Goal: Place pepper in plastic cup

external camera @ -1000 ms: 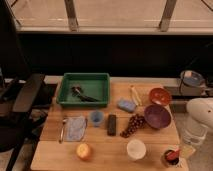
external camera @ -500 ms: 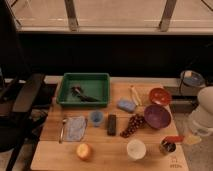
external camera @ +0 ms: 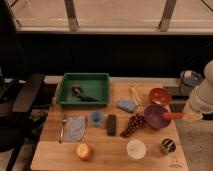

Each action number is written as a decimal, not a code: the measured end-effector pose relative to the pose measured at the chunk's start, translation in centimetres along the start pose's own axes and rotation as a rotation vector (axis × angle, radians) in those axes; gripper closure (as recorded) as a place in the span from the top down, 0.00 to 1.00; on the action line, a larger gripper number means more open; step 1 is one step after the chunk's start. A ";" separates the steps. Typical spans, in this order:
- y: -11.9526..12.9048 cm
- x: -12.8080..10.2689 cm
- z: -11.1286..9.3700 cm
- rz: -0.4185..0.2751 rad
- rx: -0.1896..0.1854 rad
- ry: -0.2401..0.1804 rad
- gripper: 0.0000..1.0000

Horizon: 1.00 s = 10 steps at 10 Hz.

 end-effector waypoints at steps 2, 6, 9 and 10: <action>-0.3 -3.9 0.0 -0.061 0.013 -0.036 0.10; 1.0 -14.0 3.1 -0.232 -0.036 -0.100 0.10; 2.3 -20.7 5.7 -0.376 -0.102 -0.159 0.10; 2.5 -20.5 5.7 -0.375 -0.109 -0.153 0.10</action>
